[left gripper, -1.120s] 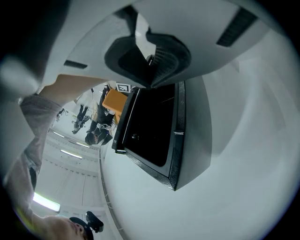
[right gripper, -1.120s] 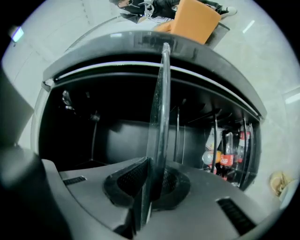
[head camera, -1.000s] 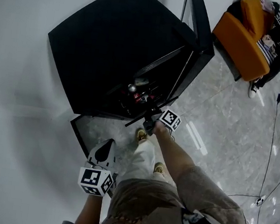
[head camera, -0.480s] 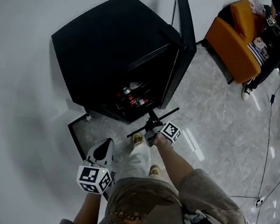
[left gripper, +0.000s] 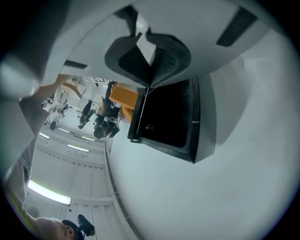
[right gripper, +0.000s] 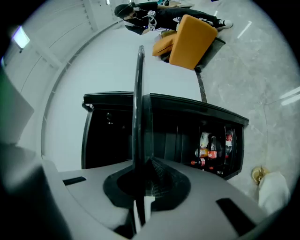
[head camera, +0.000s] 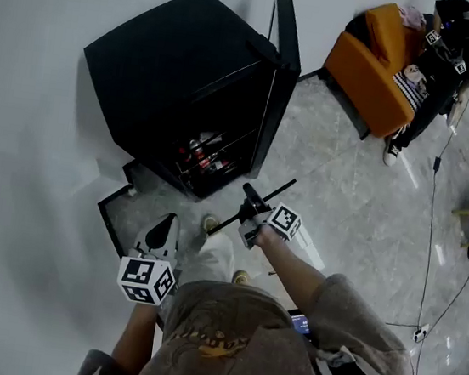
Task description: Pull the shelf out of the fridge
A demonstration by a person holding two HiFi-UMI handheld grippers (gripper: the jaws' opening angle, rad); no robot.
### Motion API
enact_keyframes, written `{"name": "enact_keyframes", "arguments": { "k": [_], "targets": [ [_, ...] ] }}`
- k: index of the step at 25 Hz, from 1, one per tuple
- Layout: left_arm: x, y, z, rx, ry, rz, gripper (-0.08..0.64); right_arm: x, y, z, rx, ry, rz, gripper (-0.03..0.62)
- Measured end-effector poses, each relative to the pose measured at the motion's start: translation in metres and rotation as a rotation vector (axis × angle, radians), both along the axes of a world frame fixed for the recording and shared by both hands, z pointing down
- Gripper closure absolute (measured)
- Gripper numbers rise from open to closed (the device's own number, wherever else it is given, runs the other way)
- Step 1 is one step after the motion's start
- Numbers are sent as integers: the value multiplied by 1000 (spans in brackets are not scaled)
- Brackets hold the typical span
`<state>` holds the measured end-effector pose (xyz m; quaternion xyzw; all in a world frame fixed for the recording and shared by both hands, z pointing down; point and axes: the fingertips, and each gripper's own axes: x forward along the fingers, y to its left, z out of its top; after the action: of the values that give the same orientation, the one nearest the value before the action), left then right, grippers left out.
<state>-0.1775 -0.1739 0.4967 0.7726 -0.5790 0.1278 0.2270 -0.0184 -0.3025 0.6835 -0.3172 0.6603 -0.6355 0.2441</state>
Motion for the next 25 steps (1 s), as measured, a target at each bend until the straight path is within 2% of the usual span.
{"name": "enact_keyframes", "arguments": {
  "k": [10,15,20,25],
  "targets": [
    [27,1,-27,68,12,58,554,51,39,-84,56,-45,19,566],
    [38,5,-46,96,42,88,554,73,62,-137,76,-103,60,566],
    [49,11,-62,122,68,104,554,92,85,-187,127,-122,75,565],
    [66,28,-85,147,54,129,554,121,116,-233,167,-163,137,565]
  ]
}}
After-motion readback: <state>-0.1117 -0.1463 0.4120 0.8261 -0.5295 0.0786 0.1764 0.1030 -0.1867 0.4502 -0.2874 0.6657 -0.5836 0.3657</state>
